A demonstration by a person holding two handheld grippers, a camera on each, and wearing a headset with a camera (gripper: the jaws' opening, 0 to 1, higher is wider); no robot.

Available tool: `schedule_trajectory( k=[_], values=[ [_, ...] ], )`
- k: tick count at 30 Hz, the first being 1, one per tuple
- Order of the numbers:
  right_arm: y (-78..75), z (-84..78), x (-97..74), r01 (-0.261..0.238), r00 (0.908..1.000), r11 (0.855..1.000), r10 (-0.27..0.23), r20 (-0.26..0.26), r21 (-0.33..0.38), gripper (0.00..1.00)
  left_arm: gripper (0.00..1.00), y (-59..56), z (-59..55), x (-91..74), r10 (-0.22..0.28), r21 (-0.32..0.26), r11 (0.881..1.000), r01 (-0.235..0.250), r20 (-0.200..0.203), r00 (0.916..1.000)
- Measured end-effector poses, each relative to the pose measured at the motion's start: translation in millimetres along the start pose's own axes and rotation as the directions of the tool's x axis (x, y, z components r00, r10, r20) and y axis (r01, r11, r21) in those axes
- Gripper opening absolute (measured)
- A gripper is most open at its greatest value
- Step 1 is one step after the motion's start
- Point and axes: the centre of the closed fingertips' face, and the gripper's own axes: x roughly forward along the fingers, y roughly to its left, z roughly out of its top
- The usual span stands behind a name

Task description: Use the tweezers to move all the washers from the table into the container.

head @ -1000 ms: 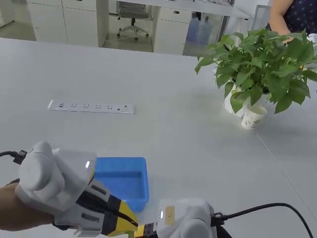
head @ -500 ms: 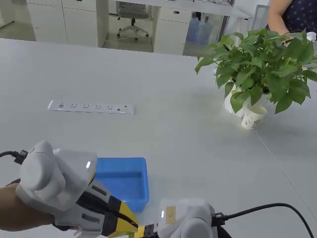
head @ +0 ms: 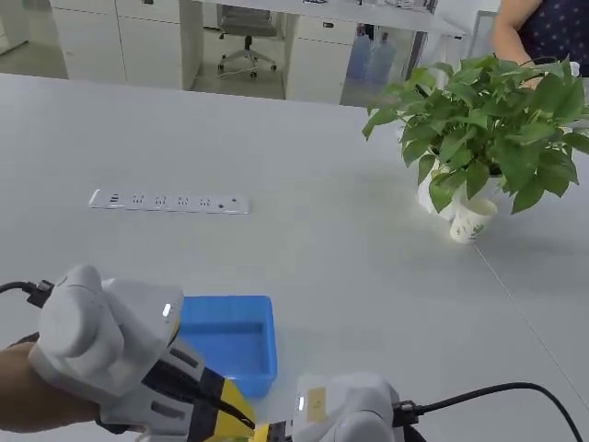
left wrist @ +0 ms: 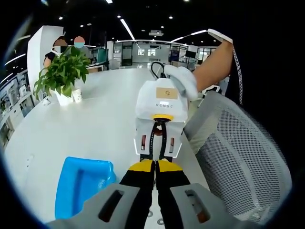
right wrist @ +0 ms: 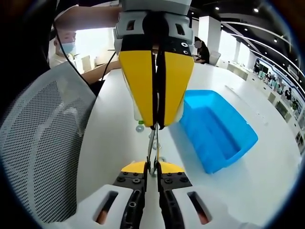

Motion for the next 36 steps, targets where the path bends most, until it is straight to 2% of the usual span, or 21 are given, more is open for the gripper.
schedule_trajectory(
  k=[14, 23, 36],
  values=[
    [1.6, 2.1, -0.8, -0.003, 1.0, 1.0, 0.003, 0.005, -0.002, 0.09, 0.04, -1.6, 1.2, -3.1, 0.0, -0.001, 1.0, 0.0, -0.004, 1.0],
    [-1.6, 12.1, -3.8, 0.0, 0.9999, 1.0, 0.001, 0.014, -0.017, 0.09, 0.04, 0.6, 6.8, -12.3, 0.008, -0.004, 1.0, -0.008, -0.002, 1.0],
    [-11.0, 30.4, -10.8, 0.001, 0.9997, 0.998, 0.001, 0.025, -0.056, 0.09, 0.04, 5.0, 20.5, -27.9, 0.036, 0.005, 0.999, -0.036, 0.003, 0.9993]
  ],
)
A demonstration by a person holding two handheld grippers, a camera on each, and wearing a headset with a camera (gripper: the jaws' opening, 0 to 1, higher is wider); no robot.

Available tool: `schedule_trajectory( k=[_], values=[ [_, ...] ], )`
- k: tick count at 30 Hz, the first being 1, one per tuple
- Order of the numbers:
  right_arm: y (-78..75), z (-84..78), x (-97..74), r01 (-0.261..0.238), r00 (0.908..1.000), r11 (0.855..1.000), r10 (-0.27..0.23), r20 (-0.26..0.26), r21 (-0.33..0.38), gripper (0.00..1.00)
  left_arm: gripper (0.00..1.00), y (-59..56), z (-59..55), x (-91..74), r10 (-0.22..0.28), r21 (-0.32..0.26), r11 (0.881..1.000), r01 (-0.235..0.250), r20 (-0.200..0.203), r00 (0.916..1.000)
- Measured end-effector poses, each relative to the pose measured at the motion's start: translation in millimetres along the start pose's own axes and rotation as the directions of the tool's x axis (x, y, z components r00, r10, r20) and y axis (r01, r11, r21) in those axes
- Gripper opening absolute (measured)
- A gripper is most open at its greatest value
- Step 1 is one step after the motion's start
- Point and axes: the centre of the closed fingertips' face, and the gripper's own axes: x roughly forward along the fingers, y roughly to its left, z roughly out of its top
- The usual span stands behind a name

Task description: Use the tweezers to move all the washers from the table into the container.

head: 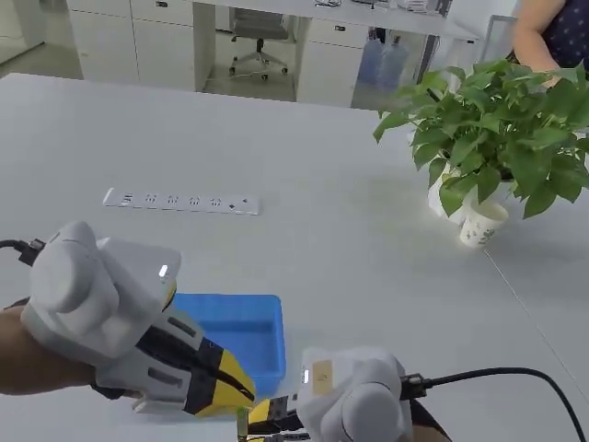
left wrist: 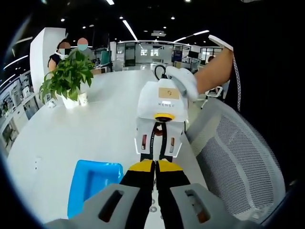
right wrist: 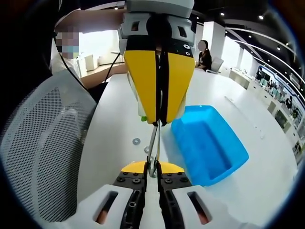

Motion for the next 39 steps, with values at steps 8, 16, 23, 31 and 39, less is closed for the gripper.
schedule_trajectory(
  k=[8, 16, 23, 31, 39],
  values=[
    [-11.3, 11.0, -4.6, 0.011, 0.9999, 1.0, -0.011, 0.005, -0.024, 0.09, 0.04, 8.8, 8.8, -9.0, 0.013, 0.015, 1.0, -0.013, -0.001, 0.9999],
    [-21.4, 18.3, -6.2, 0.019, 0.9998, 0.999, -0.019, 0.007, -0.042, 0.09, 0.04, 15.8, 13.6, -14.8, 0.02, 0.03, 0.999, -0.019, -0.005, 0.9998],
    [-32.8, 25.4, -8.3, 0.029, 0.9995, 0.998, -0.029, 0.012, -0.055, 0.09, 0.04, 26.0, 19.1, -21.1, 0.032, 0.041, 0.999, -0.032, -0.007, 0.9995],
    [-47.4, 31.4, -10.5, 0.041, 0.9991, 0.997, -0.04, 0.016, -0.066, 0.09, 0.04, 39.7, 24.3, -26.6, 0.04, 0.053, 0.998, -0.04, -0.009, 0.9992],
    [-63.2, 31.9, -8.6, 0.045, 0.9988, 0.997, -0.044, 0.02, -0.067, 0.09, 0.04, 54.5, 23.7, -28.1, 0.048, 0.05, 0.998, -0.047, -0.009, 0.9988]
  ],
)
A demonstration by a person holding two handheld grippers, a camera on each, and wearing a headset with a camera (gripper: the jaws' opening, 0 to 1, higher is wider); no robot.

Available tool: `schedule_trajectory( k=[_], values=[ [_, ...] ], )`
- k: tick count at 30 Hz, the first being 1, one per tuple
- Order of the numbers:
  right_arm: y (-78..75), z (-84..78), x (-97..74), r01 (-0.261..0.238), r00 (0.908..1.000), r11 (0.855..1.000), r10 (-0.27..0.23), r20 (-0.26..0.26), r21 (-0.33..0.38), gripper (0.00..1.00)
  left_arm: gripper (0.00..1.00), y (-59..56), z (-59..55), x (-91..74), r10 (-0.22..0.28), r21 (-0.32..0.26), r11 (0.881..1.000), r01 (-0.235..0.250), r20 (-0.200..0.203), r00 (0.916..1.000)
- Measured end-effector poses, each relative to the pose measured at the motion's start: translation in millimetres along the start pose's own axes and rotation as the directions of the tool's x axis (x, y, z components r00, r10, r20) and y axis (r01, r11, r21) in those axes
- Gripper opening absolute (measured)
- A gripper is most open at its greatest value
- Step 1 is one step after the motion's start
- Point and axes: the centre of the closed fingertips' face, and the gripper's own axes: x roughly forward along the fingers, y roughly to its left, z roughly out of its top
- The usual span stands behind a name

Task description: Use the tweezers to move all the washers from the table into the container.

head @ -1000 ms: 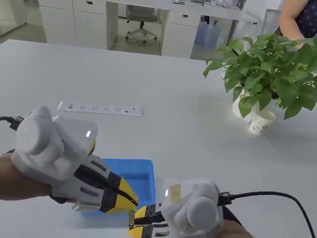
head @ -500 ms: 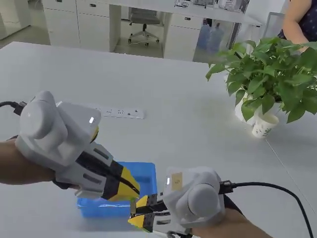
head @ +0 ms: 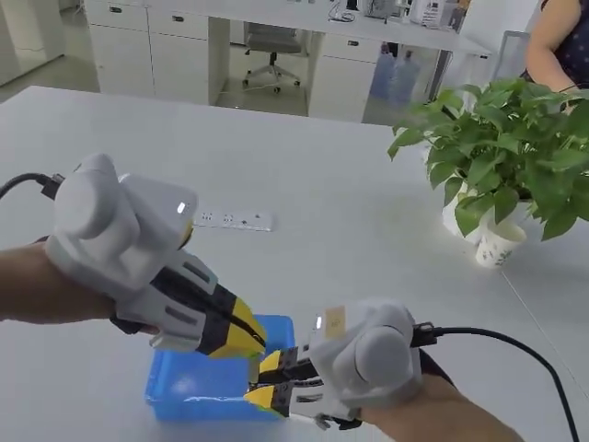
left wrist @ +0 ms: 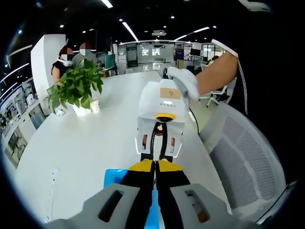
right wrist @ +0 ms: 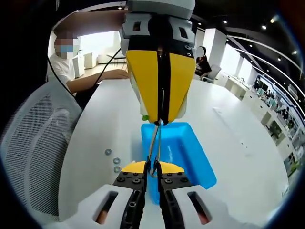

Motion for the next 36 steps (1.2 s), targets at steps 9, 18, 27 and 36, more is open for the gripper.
schedule_trajectory(
  k=[9, 18, 27, 36],
  values=[
    [-21.9, -1.6, 4.0, 0.015, 0.9998, 1.0, -0.015, 0.012, 0.012, 0.09, 0.04, 22.1, -2.0, 0.3, 0.007, -0.002, 1.0, -0.007, -0.005, 1.0],
    [-33.5, -14.2, 16.9, 0.011, 0.9999, 1.0, -0.011, -0.002, 0.024, 0.09, 0.04, 35.6, -15.6, 9.1, 0.002, -0.003, 1.0, -0.002, -0.028, 0.9996],
    [-39.9, -24.2, 28.1, 0.009, 0.9999, 0.999, -0.009, -0.012, 0.043, 0.09, 0.04, 46.3, -30.0, 16.3, -0.001, -0.019, 1.0, 0.001, -0.043, 0.9991],
    [-40.5, -38.7, 36.0, 0.005, 0.9991, 0.998, -0.003, -0.042, 0.06, 0.1, 0.04, 47.5, -43.6, 24.6, -0.012, -0.024, 1.0, 0.01, -0.064, 0.9979]
  ],
)
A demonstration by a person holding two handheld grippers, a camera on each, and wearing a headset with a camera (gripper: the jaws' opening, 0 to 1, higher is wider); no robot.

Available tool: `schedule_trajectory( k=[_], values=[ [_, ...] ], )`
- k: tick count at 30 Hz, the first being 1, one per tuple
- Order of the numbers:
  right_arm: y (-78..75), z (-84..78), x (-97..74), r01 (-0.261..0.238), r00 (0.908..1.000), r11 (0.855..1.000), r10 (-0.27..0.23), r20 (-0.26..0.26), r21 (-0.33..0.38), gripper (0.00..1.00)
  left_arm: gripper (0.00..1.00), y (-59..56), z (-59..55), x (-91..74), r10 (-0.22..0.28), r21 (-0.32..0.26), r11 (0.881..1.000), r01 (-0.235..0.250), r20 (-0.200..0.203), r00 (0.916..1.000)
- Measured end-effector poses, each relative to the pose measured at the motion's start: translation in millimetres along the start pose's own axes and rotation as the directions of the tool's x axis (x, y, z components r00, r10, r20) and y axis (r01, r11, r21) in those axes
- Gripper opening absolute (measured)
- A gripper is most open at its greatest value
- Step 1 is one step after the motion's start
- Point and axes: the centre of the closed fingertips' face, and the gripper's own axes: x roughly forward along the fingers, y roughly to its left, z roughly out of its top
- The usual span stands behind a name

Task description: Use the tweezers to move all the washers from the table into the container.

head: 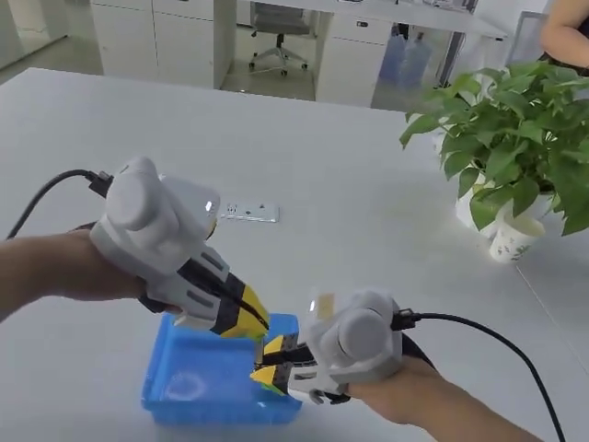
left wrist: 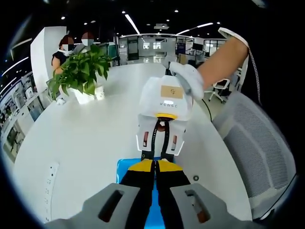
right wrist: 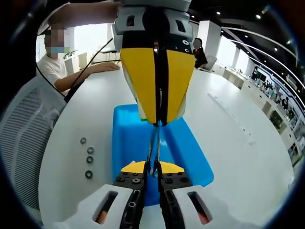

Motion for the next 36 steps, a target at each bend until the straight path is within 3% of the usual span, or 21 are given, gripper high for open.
schedule_trajectory(
  k=[22, 36],
  values=[
    [0.0, -8.1, 8.5, -0.015, 0.9995, 1.0, 0.014, -0.028, -0.027, 0.11, 0.04, 2.8, -9.1, 4.2, 0.005, -0.014, 1.0, -0.006, -0.007, 1.0],
    [-0.9, 2.6, 0.8, -0.008, 0.9999, 0.999, 0.007, -0.009, -0.038, 0.11, 0.04, 0.4, 1.6, -3.1, 0.018, -0.006, 1.0, -0.018, 0.011, 0.9998]
  ],
)
